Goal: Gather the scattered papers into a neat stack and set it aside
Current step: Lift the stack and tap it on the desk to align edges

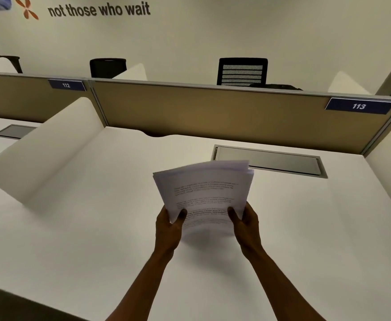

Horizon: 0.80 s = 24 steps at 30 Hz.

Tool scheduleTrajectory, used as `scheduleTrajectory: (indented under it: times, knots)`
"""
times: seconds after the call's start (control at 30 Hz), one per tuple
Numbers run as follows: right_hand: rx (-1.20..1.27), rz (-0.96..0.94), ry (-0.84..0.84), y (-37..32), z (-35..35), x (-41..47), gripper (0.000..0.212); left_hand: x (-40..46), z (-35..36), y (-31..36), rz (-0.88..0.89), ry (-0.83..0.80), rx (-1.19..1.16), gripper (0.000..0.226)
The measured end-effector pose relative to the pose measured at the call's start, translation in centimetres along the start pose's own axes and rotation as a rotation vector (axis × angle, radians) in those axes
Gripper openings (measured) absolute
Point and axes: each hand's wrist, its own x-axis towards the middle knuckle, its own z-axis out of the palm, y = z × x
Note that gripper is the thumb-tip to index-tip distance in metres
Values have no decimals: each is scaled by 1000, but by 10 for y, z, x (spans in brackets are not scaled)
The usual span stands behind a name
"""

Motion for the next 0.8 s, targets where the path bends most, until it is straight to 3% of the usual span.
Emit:
scheduleTrajectory:
  times: [0.13, 0.37, 0.57, 0.8]
  knots:
    - [-24, 41, 25, -2, 4, 3, 31, 2, 3, 2, -2, 14, 20, 28]
    - [-88, 24, 1, -1, 0, -4, 45, -2, -5, 4, 36, 49, 52, 48]
    - [-158, 40, -1, -7, 2, -2, 51, 2, 1, 1, -27, 37, 93, 34]
    - [-220, -40, 25, -10, 2, -4, 46, 0, 3, 13, 101, 80, 103, 58]
